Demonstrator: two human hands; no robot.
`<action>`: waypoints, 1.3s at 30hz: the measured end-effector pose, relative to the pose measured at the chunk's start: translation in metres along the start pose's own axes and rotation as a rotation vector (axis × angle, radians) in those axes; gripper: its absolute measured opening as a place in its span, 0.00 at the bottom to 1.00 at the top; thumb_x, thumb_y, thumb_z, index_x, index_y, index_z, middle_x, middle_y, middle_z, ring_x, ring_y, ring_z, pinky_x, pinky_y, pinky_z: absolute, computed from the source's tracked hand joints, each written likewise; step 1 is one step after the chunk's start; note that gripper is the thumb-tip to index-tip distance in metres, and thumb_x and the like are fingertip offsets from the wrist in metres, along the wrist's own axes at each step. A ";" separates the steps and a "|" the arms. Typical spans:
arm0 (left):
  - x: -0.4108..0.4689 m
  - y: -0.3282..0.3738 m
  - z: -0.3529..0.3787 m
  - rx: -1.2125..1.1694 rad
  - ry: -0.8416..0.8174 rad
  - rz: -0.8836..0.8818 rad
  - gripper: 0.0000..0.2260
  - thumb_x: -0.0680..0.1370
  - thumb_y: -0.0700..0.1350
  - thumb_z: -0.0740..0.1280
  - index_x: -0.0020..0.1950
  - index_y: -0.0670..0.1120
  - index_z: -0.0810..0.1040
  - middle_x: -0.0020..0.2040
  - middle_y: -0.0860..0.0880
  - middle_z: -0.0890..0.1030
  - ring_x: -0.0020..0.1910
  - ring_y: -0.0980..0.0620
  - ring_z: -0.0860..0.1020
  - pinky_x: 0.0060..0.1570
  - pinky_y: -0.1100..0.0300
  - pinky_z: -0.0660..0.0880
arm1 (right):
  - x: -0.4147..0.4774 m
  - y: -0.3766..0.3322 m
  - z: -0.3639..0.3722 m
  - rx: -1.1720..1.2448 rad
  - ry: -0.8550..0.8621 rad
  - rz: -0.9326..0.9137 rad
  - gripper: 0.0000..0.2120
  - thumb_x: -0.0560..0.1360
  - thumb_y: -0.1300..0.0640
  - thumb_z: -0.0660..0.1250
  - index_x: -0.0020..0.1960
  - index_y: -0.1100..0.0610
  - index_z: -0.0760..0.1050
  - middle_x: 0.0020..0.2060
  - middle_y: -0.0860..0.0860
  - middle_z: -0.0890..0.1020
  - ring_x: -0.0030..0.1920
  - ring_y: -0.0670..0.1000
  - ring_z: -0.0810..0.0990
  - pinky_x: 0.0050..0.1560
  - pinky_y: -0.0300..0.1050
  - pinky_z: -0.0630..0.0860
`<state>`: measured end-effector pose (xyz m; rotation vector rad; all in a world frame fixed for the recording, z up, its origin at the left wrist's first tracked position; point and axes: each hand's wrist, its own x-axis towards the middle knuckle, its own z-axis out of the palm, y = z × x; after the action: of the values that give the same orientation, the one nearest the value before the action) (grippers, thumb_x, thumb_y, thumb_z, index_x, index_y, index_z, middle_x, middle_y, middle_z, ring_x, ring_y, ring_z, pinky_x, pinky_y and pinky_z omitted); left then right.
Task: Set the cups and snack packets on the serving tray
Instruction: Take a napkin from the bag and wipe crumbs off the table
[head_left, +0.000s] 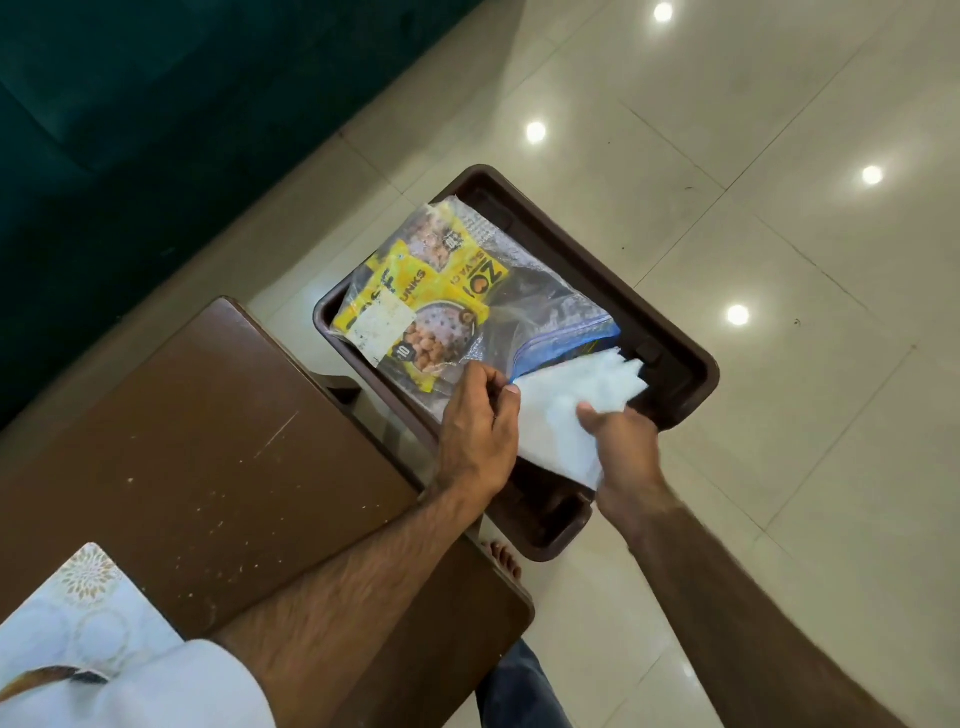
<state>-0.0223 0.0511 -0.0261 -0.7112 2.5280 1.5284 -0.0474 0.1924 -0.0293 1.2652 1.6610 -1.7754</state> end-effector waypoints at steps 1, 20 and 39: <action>0.001 -0.001 0.000 0.006 -0.017 -0.017 0.05 0.78 0.49 0.64 0.47 0.51 0.69 0.42 0.55 0.75 0.40 0.54 0.72 0.38 0.58 0.66 | -0.009 -0.002 -0.020 0.019 -0.021 -0.016 0.10 0.75 0.65 0.70 0.55 0.59 0.81 0.49 0.54 0.87 0.49 0.57 0.86 0.50 0.53 0.83; -0.060 0.007 -0.107 -0.710 -0.493 -0.252 0.12 0.74 0.39 0.74 0.56 0.39 0.81 0.53 0.43 0.85 0.49 0.47 0.83 0.47 0.55 0.81 | -0.105 -0.049 -0.018 -0.384 -0.710 -0.274 0.24 0.71 0.57 0.73 0.63 0.63 0.71 0.56 0.57 0.84 0.56 0.59 0.84 0.50 0.49 0.83; -0.196 -0.149 -0.265 -0.951 -0.080 -0.504 0.22 0.77 0.68 0.60 0.57 0.56 0.83 0.52 0.48 0.86 0.50 0.46 0.85 0.42 0.55 0.81 | -0.231 0.146 0.157 -0.882 -0.623 -0.723 0.13 0.73 0.44 0.73 0.43 0.48 0.71 0.41 0.45 0.81 0.38 0.41 0.82 0.31 0.29 0.74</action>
<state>0.2563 -0.1683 0.0461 -1.2013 1.2700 2.3890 0.1333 -0.0513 0.0561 -0.2800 2.1952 -1.2187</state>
